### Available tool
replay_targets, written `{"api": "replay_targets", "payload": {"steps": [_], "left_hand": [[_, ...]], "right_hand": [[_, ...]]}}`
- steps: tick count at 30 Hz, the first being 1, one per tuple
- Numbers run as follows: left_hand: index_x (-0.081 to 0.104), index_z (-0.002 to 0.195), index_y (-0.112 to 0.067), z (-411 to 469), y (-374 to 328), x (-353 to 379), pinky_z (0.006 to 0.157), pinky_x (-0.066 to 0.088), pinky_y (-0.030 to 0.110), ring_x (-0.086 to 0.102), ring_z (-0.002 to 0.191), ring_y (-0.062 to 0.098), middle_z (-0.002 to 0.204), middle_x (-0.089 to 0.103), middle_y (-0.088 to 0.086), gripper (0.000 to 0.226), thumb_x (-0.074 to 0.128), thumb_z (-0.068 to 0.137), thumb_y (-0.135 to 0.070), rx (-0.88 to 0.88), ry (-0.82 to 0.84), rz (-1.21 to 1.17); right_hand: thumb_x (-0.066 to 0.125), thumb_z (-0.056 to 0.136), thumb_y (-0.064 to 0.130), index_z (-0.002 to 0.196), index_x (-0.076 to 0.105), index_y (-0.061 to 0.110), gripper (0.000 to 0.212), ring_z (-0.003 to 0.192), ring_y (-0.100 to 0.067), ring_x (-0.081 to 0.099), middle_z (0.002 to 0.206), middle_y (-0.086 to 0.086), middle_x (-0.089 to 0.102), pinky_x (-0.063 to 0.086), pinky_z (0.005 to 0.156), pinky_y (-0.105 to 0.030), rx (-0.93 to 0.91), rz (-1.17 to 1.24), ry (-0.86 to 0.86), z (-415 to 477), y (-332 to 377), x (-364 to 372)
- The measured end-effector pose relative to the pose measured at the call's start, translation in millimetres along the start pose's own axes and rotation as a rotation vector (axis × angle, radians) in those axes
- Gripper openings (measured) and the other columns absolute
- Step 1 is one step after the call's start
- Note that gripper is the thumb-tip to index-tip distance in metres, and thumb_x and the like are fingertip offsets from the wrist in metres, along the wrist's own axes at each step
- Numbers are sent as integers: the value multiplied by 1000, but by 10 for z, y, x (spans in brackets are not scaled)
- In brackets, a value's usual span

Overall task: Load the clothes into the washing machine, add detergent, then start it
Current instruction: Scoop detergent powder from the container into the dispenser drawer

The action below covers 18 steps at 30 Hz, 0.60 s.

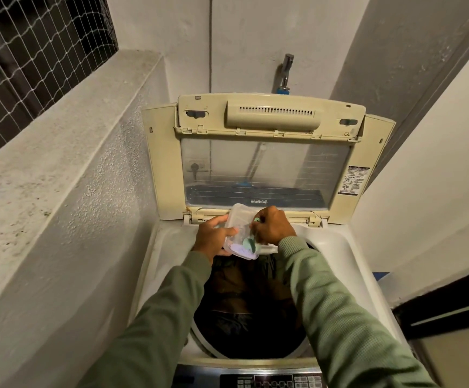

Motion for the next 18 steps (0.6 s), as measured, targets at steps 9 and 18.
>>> {"api": "replay_targets", "payload": {"steps": [9,18], "left_hand": [[58,123,-25,-74,33,34,64,58,34,65,101,28,124,61,9,42,70,85,-11,-39,31,-202],[57,128,-20,-63,221,-187,72,59,40,63,104,28,116,62,5,38,65,91,-19,-90,-46,-280]], "right_hand": [[64,87,-4,78,65,-12,12,41,-22,61,60,-21,65,52,40,-25,349,775,76,-147,-217,66],[62,91,4,86,63,-2,8,45,-13,65,52,-8,65,55,47,-20,457,1110,66,-174,-483,80]]}}
Point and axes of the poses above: each hand's wrist, its own z-axis towards the middle knuckle, its own x-axis out of the palm, y = z × x, the point moved 6 cm from there along z, towards the middle knuckle
